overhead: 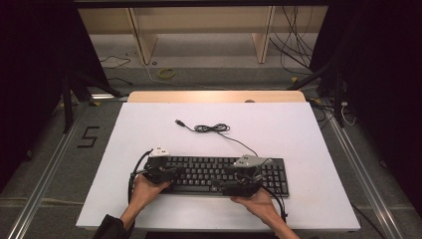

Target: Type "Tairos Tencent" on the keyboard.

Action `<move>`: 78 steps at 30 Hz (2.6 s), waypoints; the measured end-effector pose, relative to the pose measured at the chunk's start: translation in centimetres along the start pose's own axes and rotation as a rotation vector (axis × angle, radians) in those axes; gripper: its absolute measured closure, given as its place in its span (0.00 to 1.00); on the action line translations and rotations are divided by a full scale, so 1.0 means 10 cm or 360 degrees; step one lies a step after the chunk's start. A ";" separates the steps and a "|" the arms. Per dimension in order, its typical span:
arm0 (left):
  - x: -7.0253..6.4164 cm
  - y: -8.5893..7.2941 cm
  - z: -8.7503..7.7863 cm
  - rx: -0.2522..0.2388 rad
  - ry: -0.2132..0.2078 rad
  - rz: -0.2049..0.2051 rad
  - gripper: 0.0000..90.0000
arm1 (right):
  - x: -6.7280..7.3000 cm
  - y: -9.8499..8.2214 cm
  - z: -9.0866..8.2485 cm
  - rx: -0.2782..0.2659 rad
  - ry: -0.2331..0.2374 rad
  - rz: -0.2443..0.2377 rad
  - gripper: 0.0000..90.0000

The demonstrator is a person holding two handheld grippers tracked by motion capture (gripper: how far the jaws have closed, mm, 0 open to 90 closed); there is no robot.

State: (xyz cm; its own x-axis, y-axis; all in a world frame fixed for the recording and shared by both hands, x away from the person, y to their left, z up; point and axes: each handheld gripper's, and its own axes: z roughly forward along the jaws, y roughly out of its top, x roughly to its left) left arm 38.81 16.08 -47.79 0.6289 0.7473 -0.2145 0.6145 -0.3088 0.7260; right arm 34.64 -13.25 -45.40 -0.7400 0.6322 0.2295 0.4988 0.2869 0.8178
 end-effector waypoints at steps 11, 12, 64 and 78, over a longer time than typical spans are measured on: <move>0.00 -0.01 0.03 0.0035 -0.0002 -0.0026 1.00 | 0.01 -0.01 0.00 0.0002 -0.0003 -0.0011 0.39; 0.00 -0.01 0.03 0.0033 -0.0004 -0.0027 1.00 | 0.01 -0.01 0.00 0.0003 -0.0001 -0.0009 0.39; -0.02 -0.05 -0.41 -0.0269 -0.0175 -0.0090 0.33 | -0.05 0.14 0.24 0.0054 -0.0085 -0.0011 0.73; -0.03 -0.11 -0.49 -0.0304 -0.0157 -0.0061 0.30 | -0.08 0.19 0.46 0.0157 -0.0112 -0.0008 0.98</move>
State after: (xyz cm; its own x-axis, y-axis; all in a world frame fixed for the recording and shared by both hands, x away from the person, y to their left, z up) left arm 35.59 19.06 -45.33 0.6564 0.6920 -0.3005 0.5432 -0.1571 0.8248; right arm 38.26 -9.96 -46.45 -0.7109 0.6785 0.1851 0.5398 0.3577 0.7620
